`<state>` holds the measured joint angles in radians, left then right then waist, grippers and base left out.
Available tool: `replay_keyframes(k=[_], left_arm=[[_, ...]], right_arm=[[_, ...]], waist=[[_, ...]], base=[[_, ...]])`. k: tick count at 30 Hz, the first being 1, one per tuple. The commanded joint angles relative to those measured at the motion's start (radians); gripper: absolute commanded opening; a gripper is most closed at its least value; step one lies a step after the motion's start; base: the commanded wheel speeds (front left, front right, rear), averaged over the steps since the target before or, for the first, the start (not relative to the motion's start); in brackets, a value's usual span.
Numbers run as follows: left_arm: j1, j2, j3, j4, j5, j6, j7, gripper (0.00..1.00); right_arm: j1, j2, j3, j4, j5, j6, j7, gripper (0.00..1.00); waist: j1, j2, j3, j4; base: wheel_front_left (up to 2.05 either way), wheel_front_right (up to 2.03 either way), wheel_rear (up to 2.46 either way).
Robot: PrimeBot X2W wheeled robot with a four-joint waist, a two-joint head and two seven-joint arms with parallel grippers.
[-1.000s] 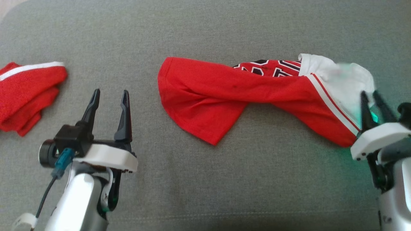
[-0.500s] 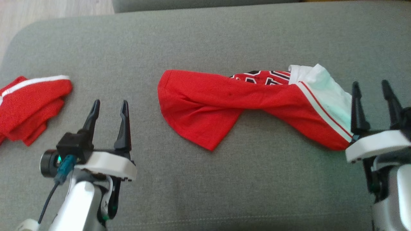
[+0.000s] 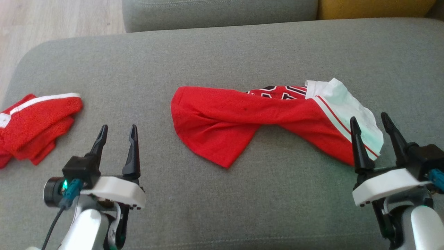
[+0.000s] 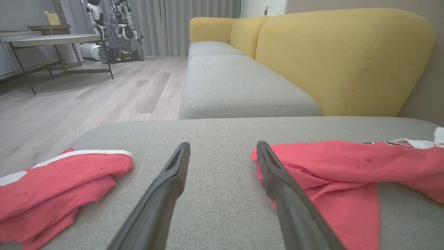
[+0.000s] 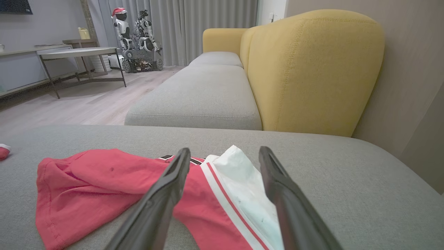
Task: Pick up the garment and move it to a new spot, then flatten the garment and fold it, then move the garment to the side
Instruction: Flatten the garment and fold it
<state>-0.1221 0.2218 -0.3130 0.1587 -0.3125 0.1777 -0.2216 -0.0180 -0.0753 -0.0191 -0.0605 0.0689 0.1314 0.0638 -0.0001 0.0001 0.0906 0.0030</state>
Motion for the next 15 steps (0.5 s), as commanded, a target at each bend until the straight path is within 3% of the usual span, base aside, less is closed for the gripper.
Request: replay_keyframes(k=[1,10,15], left_arm=[[-0.031,0.028,0.031,-0.040,-0.004,0.009,-0.001,1.00],[-0.047,0.029,0.020,-0.047,-0.003,0.011,0.004,1.00],[-0.128,0.023,-0.006,-0.043,0.000,-0.021,0.021,1.00]], right_arm=[[-0.020,-0.004,0.025,-0.042,-0.002,-0.001,0.004,1.00],[-0.023,0.000,0.031,-0.045,0.008,-0.001,0.011,1.00],[-0.041,0.002,0.029,-0.053,0.024,-0.001,0.010,1.00]], waist=[[0.0001,-0.0001,0.000,0.001],[0.0001,-0.0001,0.009,0.005],[0.0001,-0.0001,0.042,0.004]], base=[[0.00,0.00,0.00],[0.00,0.00,0.00],[0.00,0.00,0.00]])
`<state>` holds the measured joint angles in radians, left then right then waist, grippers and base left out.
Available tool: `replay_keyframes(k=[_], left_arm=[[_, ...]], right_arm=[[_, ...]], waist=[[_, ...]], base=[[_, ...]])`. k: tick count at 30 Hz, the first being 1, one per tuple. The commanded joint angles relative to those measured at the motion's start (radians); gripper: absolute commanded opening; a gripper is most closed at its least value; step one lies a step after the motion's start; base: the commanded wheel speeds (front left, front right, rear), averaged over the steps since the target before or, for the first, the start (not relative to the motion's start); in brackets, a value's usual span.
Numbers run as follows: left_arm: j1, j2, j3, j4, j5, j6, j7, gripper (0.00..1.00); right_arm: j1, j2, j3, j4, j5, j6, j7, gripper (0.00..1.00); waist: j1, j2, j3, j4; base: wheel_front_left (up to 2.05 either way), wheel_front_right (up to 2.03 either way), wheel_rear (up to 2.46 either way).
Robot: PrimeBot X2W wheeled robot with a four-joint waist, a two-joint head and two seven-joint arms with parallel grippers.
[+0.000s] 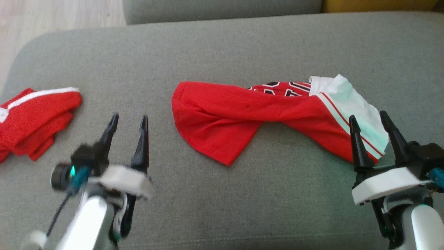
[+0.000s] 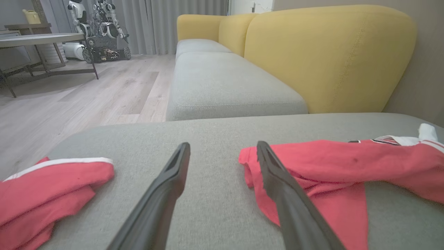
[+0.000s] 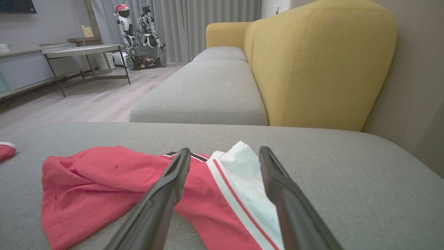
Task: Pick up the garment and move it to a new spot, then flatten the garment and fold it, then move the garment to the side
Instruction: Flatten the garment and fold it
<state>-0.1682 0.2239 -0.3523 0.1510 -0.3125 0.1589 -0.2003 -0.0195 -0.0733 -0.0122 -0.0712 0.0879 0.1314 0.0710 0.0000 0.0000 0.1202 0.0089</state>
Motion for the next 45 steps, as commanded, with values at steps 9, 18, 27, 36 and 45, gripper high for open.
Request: replay_keyframes(k=[9,18,27,36,45], left_arm=[[-0.348,-0.024,-0.013,0.138,-0.036,-0.104,0.087,1.00],[-0.512,-0.037,-0.004,0.465,-0.120,-0.198,0.195,1.00],[-0.615,-0.045,-0.007,0.745,-0.159,-0.243,0.247,1.00],[-0.652,-0.047,-0.027,0.769,-0.146,-0.267,0.071,0.00],[-0.553,-0.022,-0.061,0.523,-0.072,-0.228,-0.054,0.00]], right_arm=[[-0.111,0.007,0.052,-0.031,0.033,-0.001,-0.023,1.00],[-0.157,0.014,0.096,0.021,0.068,-0.001,-0.057,1.00],[-0.178,0.018,0.108,0.065,0.085,-0.001,-0.079,1.00],[-0.171,0.020,0.085,0.081,0.093,-0.001,-0.089,1.00],[-0.133,0.021,0.059,0.060,0.093,-0.001,-0.067,1.00]], waist=[[0.0000,0.0000,0.115,-0.051],[0.0000,0.0000,0.171,-0.118],[0.0000,0.0000,0.191,-0.161],[0.0000,0.0000,0.158,-0.144],[0.0000,0.0000,0.097,-0.089]], base=[[0.00,0.00,0.00],[0.00,0.00,0.00],[0.00,0.00,0.00],[0.00,0.00,0.00],[0.00,0.00,0.00]])
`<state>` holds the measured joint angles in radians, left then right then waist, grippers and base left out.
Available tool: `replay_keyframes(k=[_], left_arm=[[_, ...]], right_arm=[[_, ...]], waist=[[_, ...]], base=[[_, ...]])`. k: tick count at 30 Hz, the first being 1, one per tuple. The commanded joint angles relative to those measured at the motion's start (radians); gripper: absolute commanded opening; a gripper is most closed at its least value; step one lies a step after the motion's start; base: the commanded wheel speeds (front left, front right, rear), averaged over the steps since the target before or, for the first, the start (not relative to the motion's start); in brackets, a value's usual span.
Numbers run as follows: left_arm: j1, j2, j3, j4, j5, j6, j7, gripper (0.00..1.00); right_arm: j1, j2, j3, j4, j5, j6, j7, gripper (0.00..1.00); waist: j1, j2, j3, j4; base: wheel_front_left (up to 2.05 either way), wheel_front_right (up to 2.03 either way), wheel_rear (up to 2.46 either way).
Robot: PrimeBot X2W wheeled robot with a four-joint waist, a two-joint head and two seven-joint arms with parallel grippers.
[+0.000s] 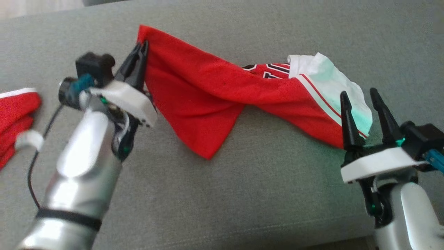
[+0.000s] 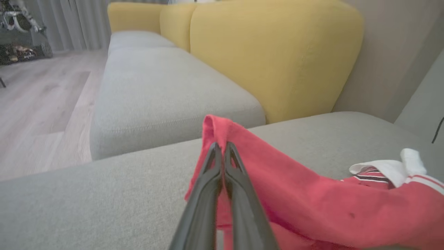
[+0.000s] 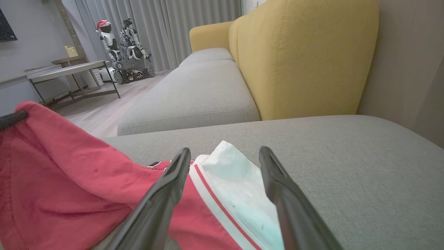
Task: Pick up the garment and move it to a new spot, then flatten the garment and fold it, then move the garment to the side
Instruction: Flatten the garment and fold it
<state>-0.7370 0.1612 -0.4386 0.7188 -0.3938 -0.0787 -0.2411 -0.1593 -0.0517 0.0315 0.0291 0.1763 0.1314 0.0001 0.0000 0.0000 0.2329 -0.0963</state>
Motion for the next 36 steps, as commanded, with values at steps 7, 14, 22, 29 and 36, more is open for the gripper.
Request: replay_keyframes(k=[7,14,22,29,36], left_arm=[[0.322,0.091,0.016,-0.354,0.032,0.085,-0.019,0.00],[0.530,0.096,-0.008,-0.438,0.025,0.137,-0.016,0.00],[0.583,0.046,0.022,-0.381,-0.034,0.151,-0.019,1.00],[0.580,0.026,0.053,-0.402,-0.036,0.180,-0.020,1.00],[0.592,0.040,0.087,-0.502,-0.003,0.251,-0.019,1.00]], right_arm=[[0.048,0.000,-0.008,-0.070,0.012,-0.001,0.026,1.00],[0.074,0.001,-0.011,-0.097,0.023,-0.001,0.052,1.00],[0.093,0.001,0.002,-0.105,0.036,-0.001,0.069,1.00],[0.106,0.001,0.017,-0.109,0.018,-0.001,0.070,1.00],[0.126,-0.005,0.029,-0.107,-0.001,-0.001,0.069,1.00]], waist=[[0.0000,0.0000,-0.042,0.054],[0.0000,0.0000,-0.050,0.078],[0.0000,0.0000,-0.064,0.091],[0.0000,0.0000,-0.103,0.096],[0.0000,0.0000,-0.153,0.098]], base=[[0.00,0.00,0.00],[0.00,0.00,0.00],[0.00,0.00,0.00],[0.00,0.00,0.00],[0.00,0.00,0.00]])
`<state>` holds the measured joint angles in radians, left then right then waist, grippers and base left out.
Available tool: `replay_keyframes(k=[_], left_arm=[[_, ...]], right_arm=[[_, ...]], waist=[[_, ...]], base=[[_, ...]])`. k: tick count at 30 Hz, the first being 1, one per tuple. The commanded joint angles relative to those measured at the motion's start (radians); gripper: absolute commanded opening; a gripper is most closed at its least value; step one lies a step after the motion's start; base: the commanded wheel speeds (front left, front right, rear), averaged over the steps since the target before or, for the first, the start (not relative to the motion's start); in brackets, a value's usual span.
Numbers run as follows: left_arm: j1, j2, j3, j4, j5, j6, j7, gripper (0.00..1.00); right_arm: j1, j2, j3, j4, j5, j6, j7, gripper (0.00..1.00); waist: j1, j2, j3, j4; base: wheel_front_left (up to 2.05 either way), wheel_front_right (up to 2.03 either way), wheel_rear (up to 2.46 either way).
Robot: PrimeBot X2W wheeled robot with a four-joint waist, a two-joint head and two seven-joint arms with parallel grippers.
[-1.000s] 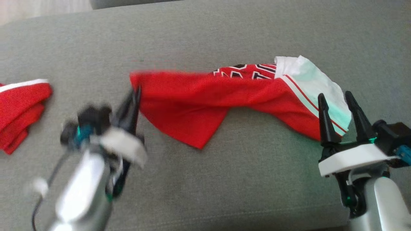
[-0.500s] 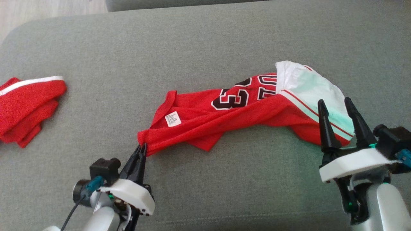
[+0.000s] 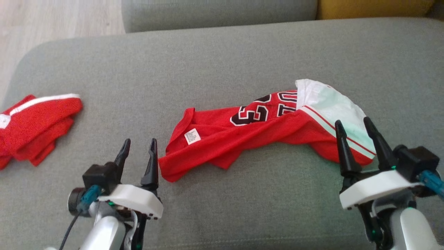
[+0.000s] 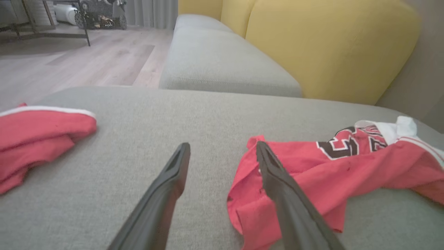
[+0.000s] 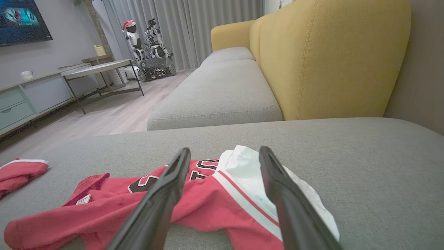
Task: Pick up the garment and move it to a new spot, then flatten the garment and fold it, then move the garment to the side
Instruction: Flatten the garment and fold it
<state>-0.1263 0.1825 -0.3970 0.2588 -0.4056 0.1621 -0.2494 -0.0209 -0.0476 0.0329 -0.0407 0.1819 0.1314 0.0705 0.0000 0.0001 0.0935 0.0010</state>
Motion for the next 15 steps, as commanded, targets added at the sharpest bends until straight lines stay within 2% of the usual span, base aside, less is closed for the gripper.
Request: replay_keyframes(k=[1,9,15], left_arm=[[-0.015,0.026,0.049,-0.057,0.014,0.017,-0.010,1.00],[0.053,0.078,0.065,-0.163,0.031,0.067,0.031,1.00],[0.098,0.100,0.063,-0.213,0.036,0.088,0.059,1.00]], right_arm=[[-0.008,-0.012,0.030,-0.038,-0.011,-0.001,0.000,1.00],[0.034,-0.019,0.041,-0.044,-0.024,-0.001,0.013,1.00],[0.052,-0.020,0.038,-0.057,-0.027,-0.001,0.021,1.00]], waist=[[0.0000,-0.0001,-0.020,0.000],[0.0000,-0.0001,-0.068,-0.003],[0.0000,-0.0001,-0.079,-0.004]], base=[[0.00,0.00,0.00],[0.00,0.00,0.00],[0.00,0.00,0.00]])
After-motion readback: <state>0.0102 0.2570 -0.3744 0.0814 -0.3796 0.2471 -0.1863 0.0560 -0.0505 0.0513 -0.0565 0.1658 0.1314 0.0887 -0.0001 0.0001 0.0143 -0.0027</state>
